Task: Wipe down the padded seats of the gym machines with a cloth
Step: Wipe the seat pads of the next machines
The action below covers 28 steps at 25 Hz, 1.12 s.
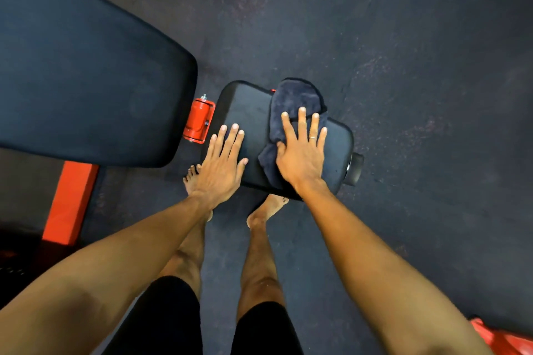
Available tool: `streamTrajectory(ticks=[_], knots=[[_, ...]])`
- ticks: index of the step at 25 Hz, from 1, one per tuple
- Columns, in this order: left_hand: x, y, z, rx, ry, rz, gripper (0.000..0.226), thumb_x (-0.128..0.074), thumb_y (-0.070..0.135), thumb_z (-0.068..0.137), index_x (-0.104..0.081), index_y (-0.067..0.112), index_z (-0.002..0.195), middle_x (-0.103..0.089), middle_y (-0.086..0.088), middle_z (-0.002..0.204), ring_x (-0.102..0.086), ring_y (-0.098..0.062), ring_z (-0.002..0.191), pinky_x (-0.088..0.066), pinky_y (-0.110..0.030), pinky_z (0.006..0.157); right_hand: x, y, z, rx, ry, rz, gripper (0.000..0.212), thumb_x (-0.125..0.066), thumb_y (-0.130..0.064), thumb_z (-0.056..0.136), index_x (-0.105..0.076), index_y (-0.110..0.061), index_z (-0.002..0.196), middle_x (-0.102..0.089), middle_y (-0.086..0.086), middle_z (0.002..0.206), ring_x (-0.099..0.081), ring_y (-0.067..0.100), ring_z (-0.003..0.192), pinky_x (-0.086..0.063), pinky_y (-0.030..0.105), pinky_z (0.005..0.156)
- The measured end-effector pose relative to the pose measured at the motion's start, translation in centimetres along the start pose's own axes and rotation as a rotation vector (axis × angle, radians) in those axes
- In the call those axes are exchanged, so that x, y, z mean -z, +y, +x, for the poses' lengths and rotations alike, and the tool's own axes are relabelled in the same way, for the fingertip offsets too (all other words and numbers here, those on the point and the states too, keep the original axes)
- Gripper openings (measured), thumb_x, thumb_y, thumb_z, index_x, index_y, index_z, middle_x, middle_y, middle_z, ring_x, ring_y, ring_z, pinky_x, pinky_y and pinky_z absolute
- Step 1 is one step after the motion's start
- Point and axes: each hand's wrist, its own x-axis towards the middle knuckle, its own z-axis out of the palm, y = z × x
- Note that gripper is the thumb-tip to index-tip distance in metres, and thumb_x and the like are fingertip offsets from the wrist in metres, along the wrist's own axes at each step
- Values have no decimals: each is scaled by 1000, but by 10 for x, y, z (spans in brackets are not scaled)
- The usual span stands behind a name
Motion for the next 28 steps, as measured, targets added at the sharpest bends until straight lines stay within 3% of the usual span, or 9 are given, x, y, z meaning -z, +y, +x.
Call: streamTrajectory(ticks=[5,8,10,14,17,21,25,28], knots=[[-4,1,0,14,49,-18,67,-49,26,103,-19,7,160,-7,-8,170,4,-27,157,-6,-49,127,-27,14,-59,261,0,-47,73,-57,-39,98,-22,-33,162,-4,3,171,-1,30,158,-3,54,127],[-6,2,6,5,95,-20,64,-44,29,104,-22,8,159,-11,-8,170,0,-28,157,-7,-49,127,-22,56,-65,172,19,-79,73,-58,-41,96,-24,-36,161,-7,1,171,-5,29,158,-8,56,126],[-9,4,8,5,122,15,64,-38,32,103,-22,8,160,-12,-8,169,-2,-27,157,-9,-50,127,-8,66,-43,73,23,-89,74,-54,-41,97,-18,-37,162,-3,1,172,1,30,158,-4,55,126],[-15,6,10,7,145,63,64,-35,34,103,-21,9,161,-12,-9,169,-4,-29,157,-12,-52,126,14,22,12,-6,-38,9,84,-52,-40,92,-7,-34,164,9,4,171,15,32,156,9,56,125],[-16,7,9,2,156,58,63,-34,34,104,-21,8,160,-13,-11,169,-4,-29,157,-12,-52,126,-3,3,-1,98,-9,-38,85,-53,-40,90,-11,-30,164,6,7,171,12,34,157,7,57,125],[-10,9,20,-24,169,44,63,-40,28,101,-26,8,159,-21,-12,167,-11,-32,156,-11,-52,126,-15,45,-40,291,-3,-111,81,-54,-43,89,-21,-35,162,-3,2,172,1,29,158,-1,57,126],[2,18,55,-86,163,67,62,-38,26,99,-29,11,159,-23,-9,167,-16,-29,155,-13,-53,125,6,76,-11,135,65,-121,74,-42,-50,91,-20,-40,161,-9,1,172,-4,29,158,-2,58,125],[4,27,76,-93,152,77,63,-34,28,99,-25,12,160,-18,-8,168,-13,-27,156,-11,-54,125,21,50,39,18,9,-80,68,-33,-57,98,-18,-36,161,-23,5,168,-14,32,155,0,59,124]])
